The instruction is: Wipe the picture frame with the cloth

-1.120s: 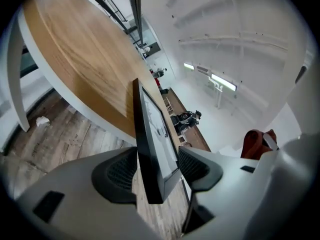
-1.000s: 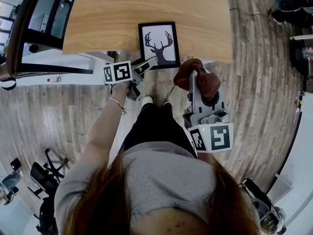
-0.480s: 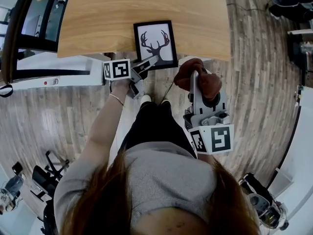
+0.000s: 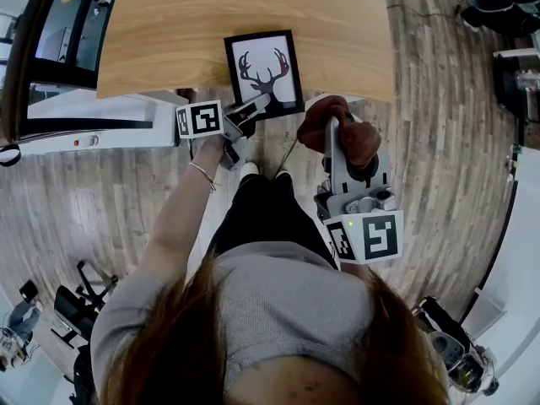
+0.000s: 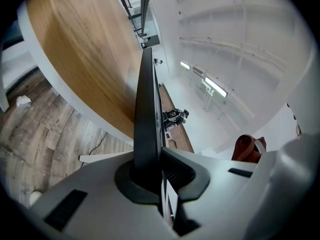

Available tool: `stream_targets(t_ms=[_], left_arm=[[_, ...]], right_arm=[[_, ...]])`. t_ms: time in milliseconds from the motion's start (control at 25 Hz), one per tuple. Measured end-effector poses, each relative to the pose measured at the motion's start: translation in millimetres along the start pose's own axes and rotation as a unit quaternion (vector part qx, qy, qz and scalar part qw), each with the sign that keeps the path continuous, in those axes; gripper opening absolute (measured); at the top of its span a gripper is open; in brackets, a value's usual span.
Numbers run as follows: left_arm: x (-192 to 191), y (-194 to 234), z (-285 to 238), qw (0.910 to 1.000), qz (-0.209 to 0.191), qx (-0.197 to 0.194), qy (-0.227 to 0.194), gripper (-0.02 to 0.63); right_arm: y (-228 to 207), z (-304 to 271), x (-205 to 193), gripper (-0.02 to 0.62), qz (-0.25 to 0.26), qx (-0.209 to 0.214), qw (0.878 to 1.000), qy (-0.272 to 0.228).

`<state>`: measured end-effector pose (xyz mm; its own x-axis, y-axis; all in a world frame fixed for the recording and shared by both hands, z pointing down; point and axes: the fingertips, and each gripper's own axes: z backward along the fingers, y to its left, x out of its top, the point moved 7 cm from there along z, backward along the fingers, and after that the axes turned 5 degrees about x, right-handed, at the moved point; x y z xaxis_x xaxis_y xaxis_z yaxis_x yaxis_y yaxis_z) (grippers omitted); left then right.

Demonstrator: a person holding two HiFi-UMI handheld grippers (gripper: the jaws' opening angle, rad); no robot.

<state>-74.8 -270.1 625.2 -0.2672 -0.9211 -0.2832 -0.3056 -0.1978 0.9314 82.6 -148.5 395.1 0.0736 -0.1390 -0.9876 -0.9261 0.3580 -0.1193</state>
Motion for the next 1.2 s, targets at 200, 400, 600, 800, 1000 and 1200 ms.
stream_targets(t_ms=[200, 400, 600, 800, 1000, 1200], left_arm=[[0, -16, 5, 0.9998, -0.005, 0.013, -0.016, 0.027], [3, -45, 16, 0.999, -0.036, 0.006, -0.025, 0.018], [8, -115, 15, 0.9942, -0.01, -0.089, -0.06, 0.018], [8, -202, 26, 0.9812, -0.102, -0.131, -0.098, 0.018], [41, -302, 21, 0.9466, -0.217, -0.205, -0.123, 0.018], [33, -351, 38, 0.9261, -0.269, -0.223, -0.141, 0.018]], right_arm=[[-1, 8, 7, 0.046, 0.004, 0.002, 1.0, -0.013], [2, 19, 17, 0.046, 0.005, 0.006, 0.999, -0.032], [-9, 32, 40, 0.046, 0.003, 0.015, 0.997, -0.072], [-12, 62, 81, 0.046, 0.019, 0.025, 0.992, -0.125], [-24, 75, 141, 0.046, 0.04, 0.053, 0.975, -0.21], [-12, 97, 161, 0.046, 0.042, 0.085, 0.968, -0.233]])
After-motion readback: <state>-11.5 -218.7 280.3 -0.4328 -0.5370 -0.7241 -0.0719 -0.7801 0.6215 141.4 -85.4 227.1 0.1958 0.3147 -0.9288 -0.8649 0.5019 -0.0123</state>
